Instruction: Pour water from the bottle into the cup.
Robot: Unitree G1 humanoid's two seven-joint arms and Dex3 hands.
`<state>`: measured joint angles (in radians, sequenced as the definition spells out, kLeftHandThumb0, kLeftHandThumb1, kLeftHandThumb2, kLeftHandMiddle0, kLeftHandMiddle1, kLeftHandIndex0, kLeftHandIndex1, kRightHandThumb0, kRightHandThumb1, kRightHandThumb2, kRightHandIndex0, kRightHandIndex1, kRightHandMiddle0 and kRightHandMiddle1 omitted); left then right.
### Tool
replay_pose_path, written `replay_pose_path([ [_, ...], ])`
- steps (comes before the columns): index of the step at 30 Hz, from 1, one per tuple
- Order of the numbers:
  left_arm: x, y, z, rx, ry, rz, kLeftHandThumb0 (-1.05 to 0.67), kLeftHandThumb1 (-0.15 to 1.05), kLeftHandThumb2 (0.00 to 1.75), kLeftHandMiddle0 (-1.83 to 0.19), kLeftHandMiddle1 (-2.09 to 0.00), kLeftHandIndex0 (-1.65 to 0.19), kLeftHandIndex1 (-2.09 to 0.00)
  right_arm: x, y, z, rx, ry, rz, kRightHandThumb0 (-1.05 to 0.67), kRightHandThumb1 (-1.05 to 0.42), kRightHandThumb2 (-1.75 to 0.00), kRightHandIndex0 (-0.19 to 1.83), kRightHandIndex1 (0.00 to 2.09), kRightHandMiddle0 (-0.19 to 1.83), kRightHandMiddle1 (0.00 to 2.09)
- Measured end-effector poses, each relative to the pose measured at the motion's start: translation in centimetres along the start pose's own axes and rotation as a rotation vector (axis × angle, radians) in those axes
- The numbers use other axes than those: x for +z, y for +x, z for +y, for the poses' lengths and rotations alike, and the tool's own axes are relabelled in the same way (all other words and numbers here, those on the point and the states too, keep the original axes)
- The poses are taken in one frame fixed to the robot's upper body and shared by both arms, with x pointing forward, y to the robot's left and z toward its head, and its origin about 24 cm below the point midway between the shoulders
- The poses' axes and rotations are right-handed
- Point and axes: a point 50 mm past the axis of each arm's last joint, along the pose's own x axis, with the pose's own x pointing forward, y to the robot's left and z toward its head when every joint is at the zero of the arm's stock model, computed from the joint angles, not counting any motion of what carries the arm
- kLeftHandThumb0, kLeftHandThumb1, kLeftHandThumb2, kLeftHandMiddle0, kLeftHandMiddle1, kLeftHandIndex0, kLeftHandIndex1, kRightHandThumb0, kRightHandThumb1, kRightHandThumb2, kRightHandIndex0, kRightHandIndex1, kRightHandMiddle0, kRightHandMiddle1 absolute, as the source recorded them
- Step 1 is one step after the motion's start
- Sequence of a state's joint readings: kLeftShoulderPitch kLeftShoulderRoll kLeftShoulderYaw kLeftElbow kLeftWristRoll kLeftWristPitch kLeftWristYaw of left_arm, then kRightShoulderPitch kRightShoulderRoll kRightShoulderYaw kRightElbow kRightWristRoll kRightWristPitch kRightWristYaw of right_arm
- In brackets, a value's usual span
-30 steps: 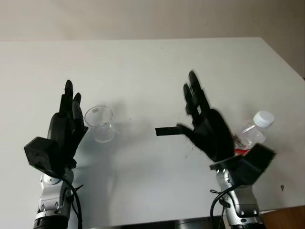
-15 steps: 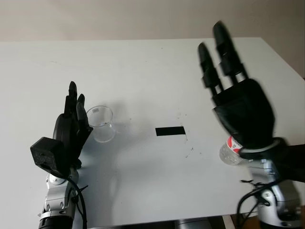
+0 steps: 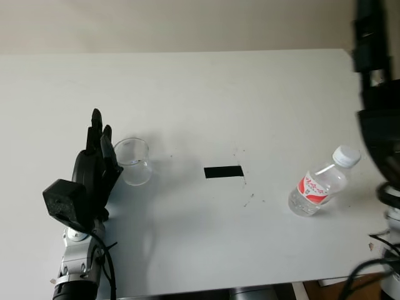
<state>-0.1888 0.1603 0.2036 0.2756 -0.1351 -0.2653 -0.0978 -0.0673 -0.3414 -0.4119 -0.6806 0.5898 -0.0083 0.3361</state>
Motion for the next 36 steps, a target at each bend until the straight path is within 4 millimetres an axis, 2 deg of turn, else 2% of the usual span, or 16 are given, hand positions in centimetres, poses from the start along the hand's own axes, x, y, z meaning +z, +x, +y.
replay_pose_path([
  [4, -0.1, 0.0, 0.1, -0.007, 0.002, 0.004, -0.87, 1.05, 0.78, 0.19, -0.21, 0.15, 0.0, 0.4, -1.2, -1.5, -0.026, -0.137, -0.002, -0.76, -0.96, -0.06, -0.19, 0.0, -0.19, 0.0],
  [8, -0.1, 0.0, 0.1, -0.008, 0.002, 0.0, -0.88, 1.05, 0.77, 0.19, -0.22, 0.14, 0.0, 0.2, -1.9, -2.2, -0.036, -0.273, 0.013, -0.82, -1.0, -0.07, -0.19, 0.0, -0.19, 0.0],
  [12, -0.2, 0.0, 0.3, -0.011, 0.001, 0.0, -0.87, 1.05, 0.78, 0.19, -0.22, 0.14, 0.0, -0.7, -2.8, -3.0, -0.071, -0.42, 0.076, -0.87, -0.99, -0.06, -0.19, 0.0, -0.19, 0.0],
  [16, -0.2, 0.0, 0.5, -0.011, 0.004, 0.001, -0.86, 1.05, 0.78, 0.19, -0.22, 0.14, 0.0, -1.9, -3.6, -3.4, -0.096, -0.473, 0.16, -0.82, -0.98, -0.05, -0.19, 0.0, -0.19, 0.0],
  [20, -0.1, 0.0, 0.6, -0.018, 0.005, -0.009, -0.85, 1.05, 0.79, 0.19, -0.22, 0.14, 0.0, -3.7, -4.4, -3.5, -0.097, -0.447, 0.243, -0.75, -0.96, -0.04, -0.19, 0.0, -0.19, 0.0],
  [27, 0.0, 0.0, 0.9, -0.019, 0.01, -0.013, -0.85, 1.05, 0.77, 0.19, -0.21, 0.15, 0.0, -7.1, -5.5, -2.2, -0.084, -0.342, 0.383, -0.85, -0.99, -0.06, -0.19, 0.0, -0.19, 0.0],
  [36, 0.2, 0.0, 1.5, -0.012, 0.012, -0.019, -0.87, 1.05, 0.74, 0.19, -0.25, 0.13, 0.0, -8.9, -5.8, -0.1, -0.028, -0.26, 0.429, -0.86, -1.01, -0.06, -0.19, 0.0, -0.19, 0.0],
])
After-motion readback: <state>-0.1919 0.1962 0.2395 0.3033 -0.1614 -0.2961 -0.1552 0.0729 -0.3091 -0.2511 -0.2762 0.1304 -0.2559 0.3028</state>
